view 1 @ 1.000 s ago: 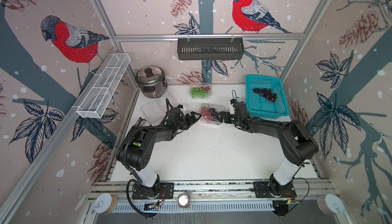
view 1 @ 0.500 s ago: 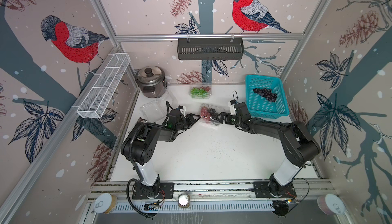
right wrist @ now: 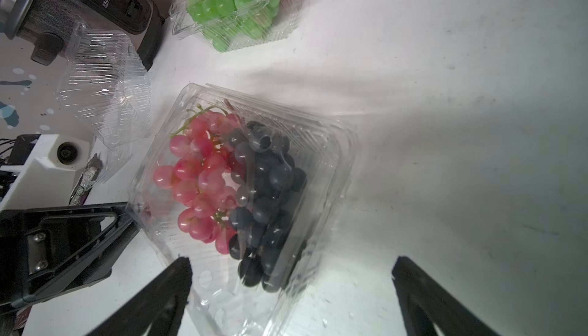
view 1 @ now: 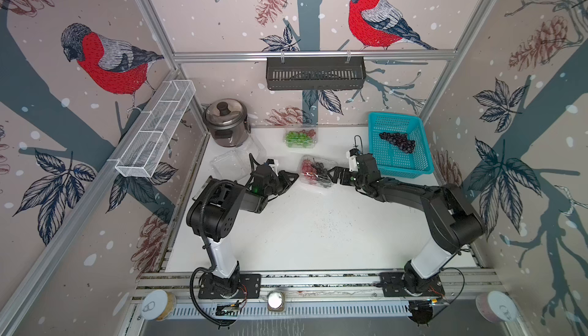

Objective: Pack grapes into containers
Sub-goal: Close the packing box at the center of the board.

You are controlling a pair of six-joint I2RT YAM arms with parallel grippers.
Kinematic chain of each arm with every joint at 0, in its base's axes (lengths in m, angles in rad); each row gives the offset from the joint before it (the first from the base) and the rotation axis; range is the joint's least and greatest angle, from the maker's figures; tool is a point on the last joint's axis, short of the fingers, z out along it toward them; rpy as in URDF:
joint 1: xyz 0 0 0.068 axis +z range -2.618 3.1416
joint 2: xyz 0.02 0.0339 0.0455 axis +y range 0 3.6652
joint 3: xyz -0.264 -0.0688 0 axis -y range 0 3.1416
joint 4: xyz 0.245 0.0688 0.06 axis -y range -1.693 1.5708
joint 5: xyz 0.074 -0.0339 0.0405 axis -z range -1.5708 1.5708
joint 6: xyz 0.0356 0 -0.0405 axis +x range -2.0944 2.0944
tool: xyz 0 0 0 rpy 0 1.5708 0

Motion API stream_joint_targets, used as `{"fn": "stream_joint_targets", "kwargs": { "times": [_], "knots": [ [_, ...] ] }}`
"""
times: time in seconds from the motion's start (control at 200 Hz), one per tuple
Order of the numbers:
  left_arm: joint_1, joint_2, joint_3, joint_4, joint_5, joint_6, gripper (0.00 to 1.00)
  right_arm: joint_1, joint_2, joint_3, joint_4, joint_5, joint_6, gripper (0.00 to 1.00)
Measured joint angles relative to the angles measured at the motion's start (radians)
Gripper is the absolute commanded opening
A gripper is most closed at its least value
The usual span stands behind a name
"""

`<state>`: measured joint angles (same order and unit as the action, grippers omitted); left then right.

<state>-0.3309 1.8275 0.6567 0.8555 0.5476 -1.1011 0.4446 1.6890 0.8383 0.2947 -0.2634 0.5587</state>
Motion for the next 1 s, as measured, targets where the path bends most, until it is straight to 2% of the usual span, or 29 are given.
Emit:
{"fn": "stream_joint_targets", "kwargs": {
  "times": [0.51,1.001],
  "knots": [
    [0.002,0.035,0.002,0.045,-0.019,-0.027,0.22,0.000,-0.004,-0.002,0.005,-0.017,0.015,0.99],
    [0.002,0.046,0.002,0.061,-0.051,-0.036,0.20,0.002,-0.004,-0.002,0.010,-0.019,0.018,1.00]
  ]
}}
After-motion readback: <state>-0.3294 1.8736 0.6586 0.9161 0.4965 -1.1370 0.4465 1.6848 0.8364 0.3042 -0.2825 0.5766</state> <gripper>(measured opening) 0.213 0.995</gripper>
